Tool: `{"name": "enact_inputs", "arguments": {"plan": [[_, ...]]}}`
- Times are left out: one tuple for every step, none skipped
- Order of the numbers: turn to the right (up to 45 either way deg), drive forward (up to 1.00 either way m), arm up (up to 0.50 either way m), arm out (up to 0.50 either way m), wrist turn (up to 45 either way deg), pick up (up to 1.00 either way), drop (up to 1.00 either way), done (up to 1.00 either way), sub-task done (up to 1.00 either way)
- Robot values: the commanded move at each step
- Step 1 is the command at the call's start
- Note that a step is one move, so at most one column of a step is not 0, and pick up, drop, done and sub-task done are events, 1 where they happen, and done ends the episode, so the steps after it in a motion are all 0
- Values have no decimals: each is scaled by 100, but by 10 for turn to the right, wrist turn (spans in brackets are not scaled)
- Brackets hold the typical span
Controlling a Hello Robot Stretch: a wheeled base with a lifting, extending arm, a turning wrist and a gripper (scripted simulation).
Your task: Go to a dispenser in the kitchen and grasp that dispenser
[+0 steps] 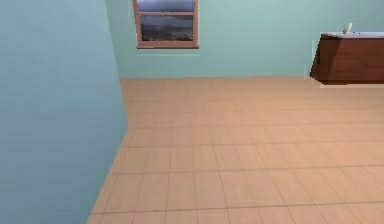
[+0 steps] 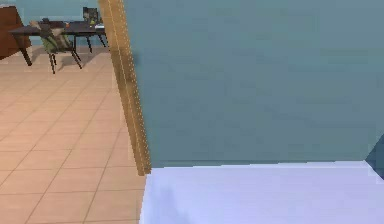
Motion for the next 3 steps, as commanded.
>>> {"name": "enact_inputs", "arguments": {"plan": [[-30,0,0,0,0,0,0,0,0],[-30,0,0,0,0,0,0,0,0],[0,100,0,0,0,0,0,0,0]]}}
